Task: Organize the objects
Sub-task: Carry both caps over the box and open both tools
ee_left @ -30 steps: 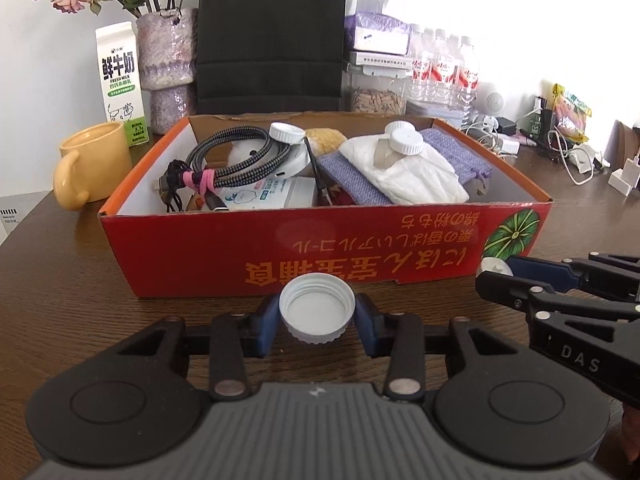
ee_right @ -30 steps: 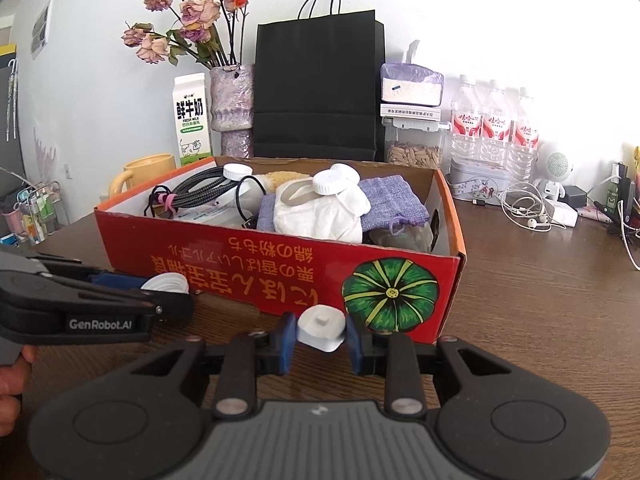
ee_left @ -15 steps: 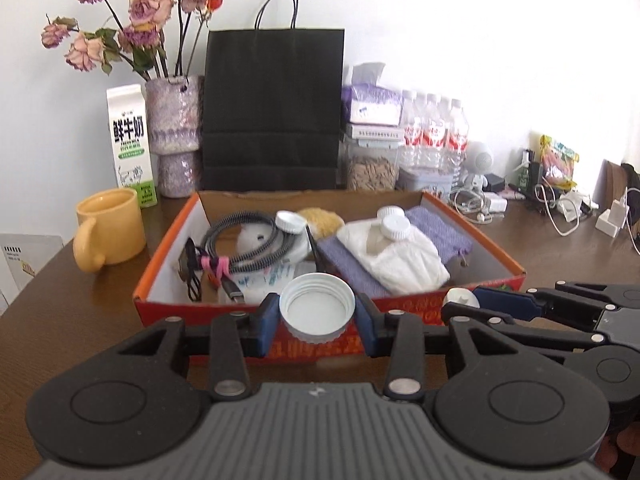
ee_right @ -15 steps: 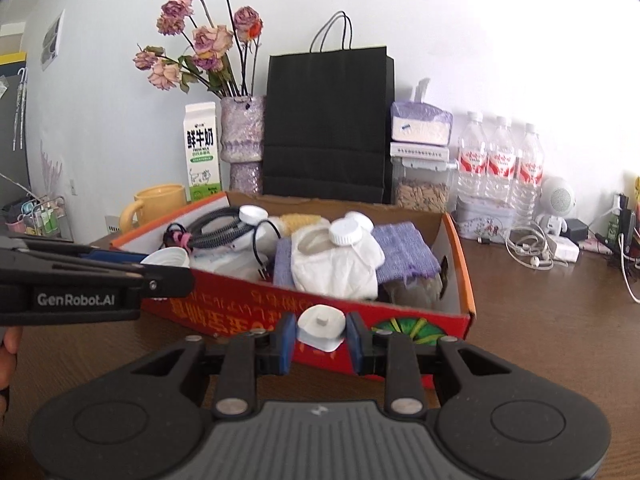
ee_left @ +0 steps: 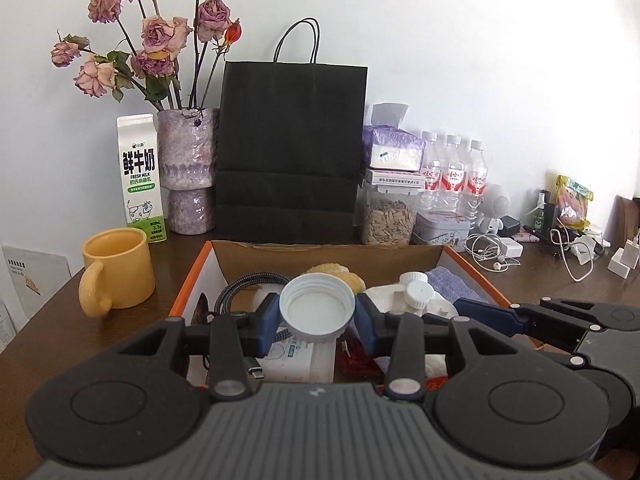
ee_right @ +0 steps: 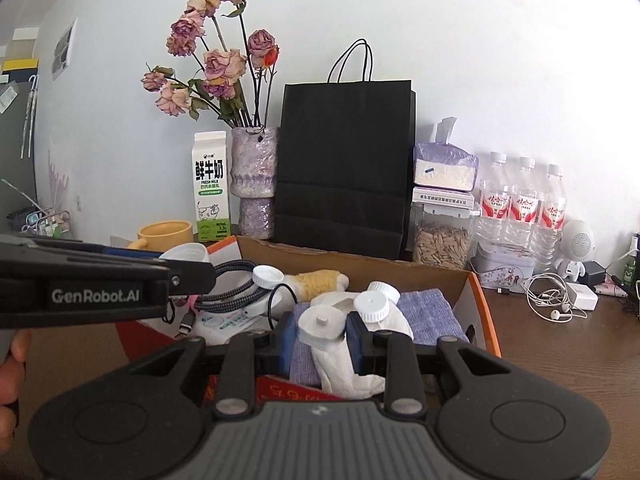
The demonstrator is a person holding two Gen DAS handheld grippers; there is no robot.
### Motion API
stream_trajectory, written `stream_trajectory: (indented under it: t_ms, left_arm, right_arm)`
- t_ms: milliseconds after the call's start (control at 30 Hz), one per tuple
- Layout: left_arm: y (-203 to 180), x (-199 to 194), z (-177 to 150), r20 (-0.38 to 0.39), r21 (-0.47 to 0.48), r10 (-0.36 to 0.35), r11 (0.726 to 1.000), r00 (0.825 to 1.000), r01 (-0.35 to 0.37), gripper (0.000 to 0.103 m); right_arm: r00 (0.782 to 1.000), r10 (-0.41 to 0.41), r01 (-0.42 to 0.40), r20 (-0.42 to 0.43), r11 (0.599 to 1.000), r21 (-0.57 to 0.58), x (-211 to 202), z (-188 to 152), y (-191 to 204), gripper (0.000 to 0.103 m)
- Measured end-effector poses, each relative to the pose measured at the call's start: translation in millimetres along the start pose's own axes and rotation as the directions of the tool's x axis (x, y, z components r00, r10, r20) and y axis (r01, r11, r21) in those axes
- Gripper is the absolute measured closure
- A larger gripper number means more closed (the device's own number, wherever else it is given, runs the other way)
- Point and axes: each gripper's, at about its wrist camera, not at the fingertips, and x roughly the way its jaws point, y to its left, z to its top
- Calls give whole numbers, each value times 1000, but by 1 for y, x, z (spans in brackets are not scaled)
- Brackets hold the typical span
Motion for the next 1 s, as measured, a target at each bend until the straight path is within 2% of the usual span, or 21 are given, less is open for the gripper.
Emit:
stream_trajectory:
  t_ms: [367, 633, 667, 700, 733, 767, 833, 1000]
  left_arm:
    - [8, 37, 19, 18, -32, 21, 999, 1000, -21, 62]
    - [17, 63, 20, 3, -29, 18, 999, 1000, -18, 61]
    - [18, 64, 20, 4, -26, 21, 999, 1000, -21, 54]
    - [19, 65, 20, 4, -24, 24, 999, 1000, -24, 34]
    - [21, 65, 20, 7, -25, 32, 999, 999, -32, 20]
    - [23, 64, 20, 16, -27, 43, 999, 999, -43, 0]
    - [26, 59, 21, 35, -32, 66, 997, 997, -65, 0]
    - [31, 42, 24, 42, -31, 83, 996, 996, -82, 0]
  right_arm:
    - [999, 7, -7, 36, 1000, 12, 39, 23, -3, 77]
    - [1000, 5, -6, 27, 1000, 25, 68, 28, -14, 77]
    - [1000, 6, -6, 18, 1000, 27, 71, 28, -16, 77]
    - [1000, 5, -5, 8, 999, 31, 73, 27, -17, 74]
    - [1000, 2, -2, 0, 999, 39, 74, 26, -19, 60]
    - [1000, -3, 3, -8, 999, 49, 74, 25, -21, 31]
    - [1000, -21, 22, -17, 998, 60, 73, 22, -24, 0]
    - [999, -51, 52, -19, 997, 48, 61, 21, -21, 0]
